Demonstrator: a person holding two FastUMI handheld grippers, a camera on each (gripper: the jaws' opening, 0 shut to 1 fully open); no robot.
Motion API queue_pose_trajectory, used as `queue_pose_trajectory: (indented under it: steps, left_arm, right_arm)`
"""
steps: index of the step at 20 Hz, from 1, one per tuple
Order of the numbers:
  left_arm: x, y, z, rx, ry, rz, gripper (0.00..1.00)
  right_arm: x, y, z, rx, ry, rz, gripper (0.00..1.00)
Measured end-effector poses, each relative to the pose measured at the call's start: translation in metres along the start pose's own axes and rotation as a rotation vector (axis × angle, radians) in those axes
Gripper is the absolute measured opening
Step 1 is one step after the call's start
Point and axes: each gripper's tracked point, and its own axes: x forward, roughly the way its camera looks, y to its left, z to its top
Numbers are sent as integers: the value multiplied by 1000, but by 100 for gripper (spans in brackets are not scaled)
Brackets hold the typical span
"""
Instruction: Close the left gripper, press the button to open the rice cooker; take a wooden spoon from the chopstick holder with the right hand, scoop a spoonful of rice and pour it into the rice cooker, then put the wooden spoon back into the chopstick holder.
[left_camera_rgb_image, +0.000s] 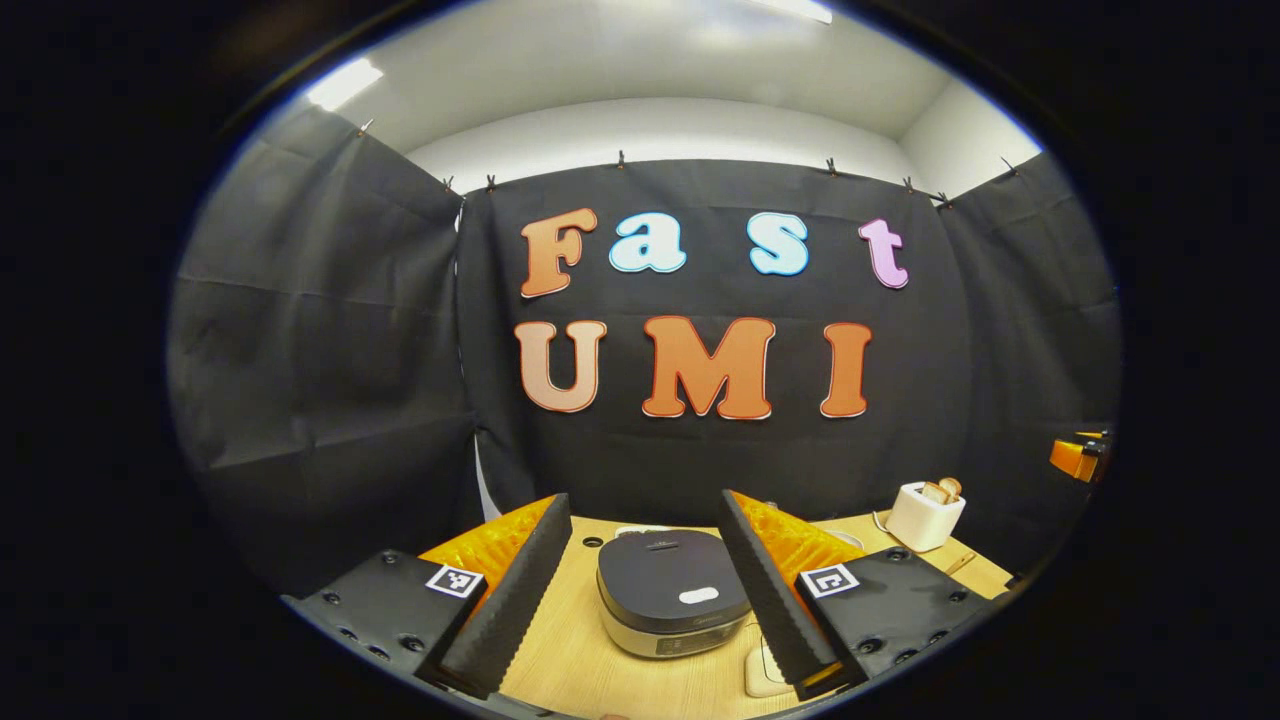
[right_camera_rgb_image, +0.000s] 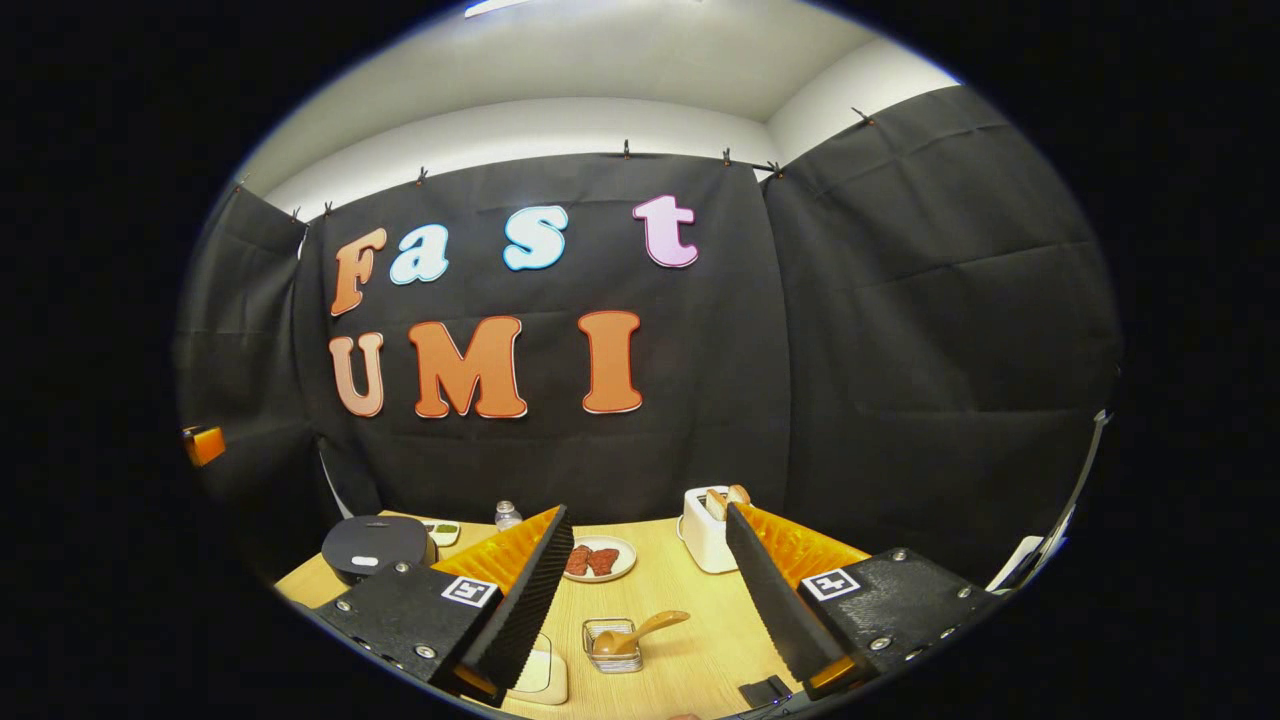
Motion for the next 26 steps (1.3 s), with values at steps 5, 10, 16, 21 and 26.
queue_pose_trajectory:
  steps: [5,10,16,21,26]
  left_arm:
    - [9,-3,-3,-10,16,-15,75]
    - [16,-6,0,22,10,-25,50]
    - [30,-17,2,43,28,-47,6]
    - [41,-40,-23,61,99,-137,2]
    - [69,-64,-66,51,200,-197,2]
  right_arm:
    - [-1,0,-1,-2,-4,-6,95]
    - [7,2,0,-16,-5,-6,95]
    - [13,5,-5,-9,8,2,95]
    - [17,4,-7,-14,15,-2,95]
    - [22,-1,-11,-10,23,-13,95]
